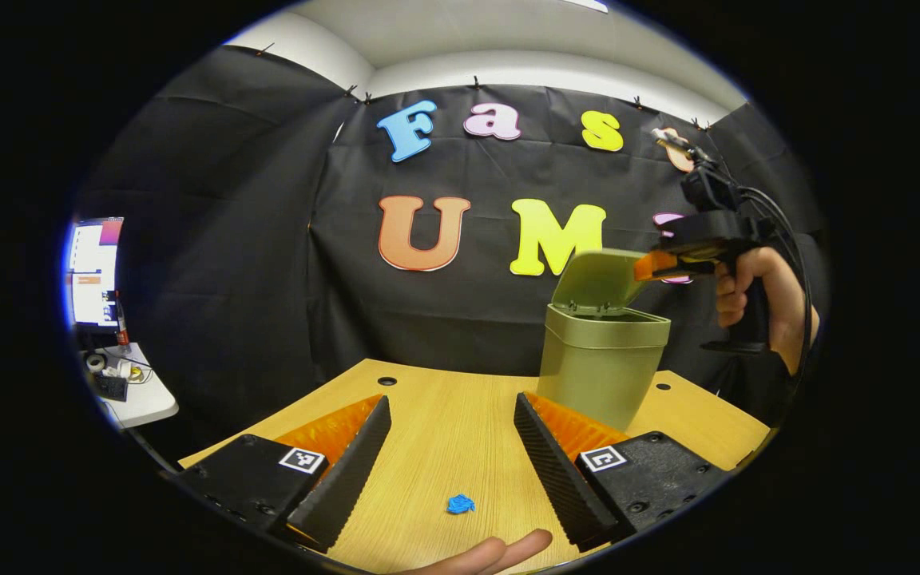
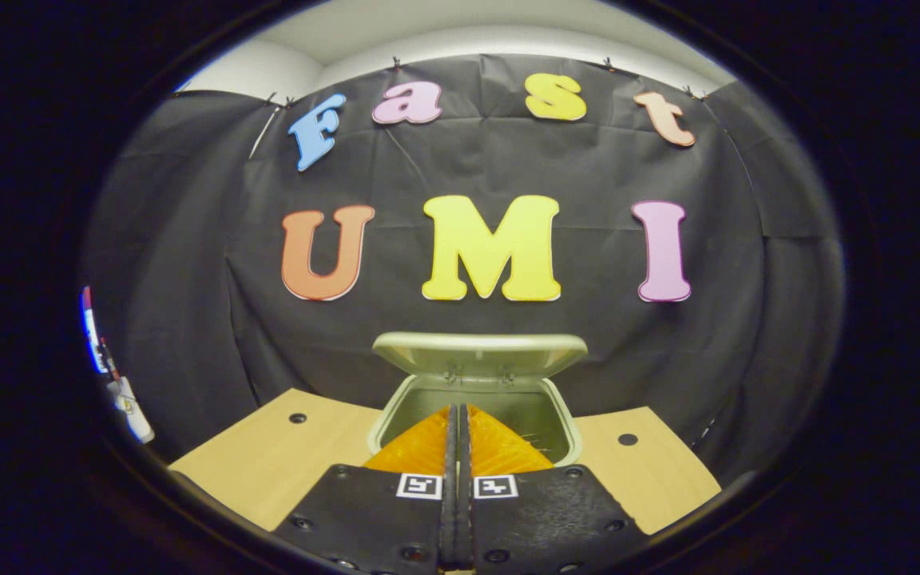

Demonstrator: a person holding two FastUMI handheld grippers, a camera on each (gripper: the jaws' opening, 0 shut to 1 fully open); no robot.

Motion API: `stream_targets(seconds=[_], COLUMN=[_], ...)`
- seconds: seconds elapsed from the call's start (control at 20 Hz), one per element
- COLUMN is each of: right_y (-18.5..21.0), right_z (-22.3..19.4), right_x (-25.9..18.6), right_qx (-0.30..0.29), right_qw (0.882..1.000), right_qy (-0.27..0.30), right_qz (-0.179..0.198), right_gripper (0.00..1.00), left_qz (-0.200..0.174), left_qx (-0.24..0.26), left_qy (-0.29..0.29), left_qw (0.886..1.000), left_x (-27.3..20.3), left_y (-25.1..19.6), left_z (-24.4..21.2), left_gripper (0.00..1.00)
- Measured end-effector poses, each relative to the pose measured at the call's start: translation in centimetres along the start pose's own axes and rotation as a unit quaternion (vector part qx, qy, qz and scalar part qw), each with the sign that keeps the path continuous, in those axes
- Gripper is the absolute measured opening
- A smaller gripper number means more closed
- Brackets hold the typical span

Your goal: Press the lid of the desktop garbage bin to open it, pick up the crumpled paper on the desktop and throw it into the bin, then pick up the pop can on the desktop and drop it into the bin, and finally close the garbage bin lid.

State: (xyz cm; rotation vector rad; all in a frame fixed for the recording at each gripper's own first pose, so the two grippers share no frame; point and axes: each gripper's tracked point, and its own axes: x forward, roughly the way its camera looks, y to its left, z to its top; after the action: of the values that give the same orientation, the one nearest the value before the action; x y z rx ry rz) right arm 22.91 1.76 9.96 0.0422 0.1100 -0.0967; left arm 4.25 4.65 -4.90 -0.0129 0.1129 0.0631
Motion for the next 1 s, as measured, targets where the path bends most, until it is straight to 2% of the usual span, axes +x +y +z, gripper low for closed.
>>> stream_targets(seconds=[0.25,0.35,0.5,0.55,0.6,0.75,0.9,0.95,1.0], right_y=[-0.3,-1.5,-1.4,-1.8,-2.2,-3.4,-5.2,-5.6,-6.2], right_z=[0.6,0.2,-1.2,-1.7,-2.2,-4.3,-7.2,-8.5,-9.6], right_x=[-4.7,-6.7,-10.2,-11.4,-12.6,-15.5,-17.3,-17.8,-18.2], right_qx=[-0.013,-0.022,-0.019,-0.018,-0.016,-0.003,-0.001,-0.005,-0.01], right_qw=[1.0,0.999,0.999,0.999,0.999,0.997,0.997,0.997,0.998], right_qy=[-0.021,-0.024,-0.027,-0.029,-0.033,-0.055,-0.056,-0.052,-0.046], right_qz=[0.009,0.0,0.022,0.028,0.032,0.045,0.051,0.051,0.05], right_gripper=[0.02,0.03,0.03,0.08,0.24,0.38,0.65,0.69,0.77], left_qz=[0.006,0.006,0.002,0.004,0.004,0.009,0.009,0.009,0.007], left_qx=[-0.01,-0.01,-0.017,-0.019,-0.019,-0.01,-0.014,-0.02,-0.026], left_qy=[0.003,0.006,0.014,0.015,0.015,0.02,0.043,0.048,0.055], left_qw=[1.0,1.0,1.0,1.0,1.0,1.0,0.999,0.999,0.998], left_x=[0.2,0.4,0.8,0.9,0.9,1.2,1.7,2.0,2.2], left_y=[0.6,0.4,0.1,0.2,0.1,-0.2,-0.7,-1.0,-1.2], left_z=[-0.2,-0.3,-0.8,-0.8,-0.9,-1.4,-2.4,-2.6,-2.9], left_gripper=[1.0,1.0,1.0,1.0,1.0,1.0,1.0,1.0,1.0])
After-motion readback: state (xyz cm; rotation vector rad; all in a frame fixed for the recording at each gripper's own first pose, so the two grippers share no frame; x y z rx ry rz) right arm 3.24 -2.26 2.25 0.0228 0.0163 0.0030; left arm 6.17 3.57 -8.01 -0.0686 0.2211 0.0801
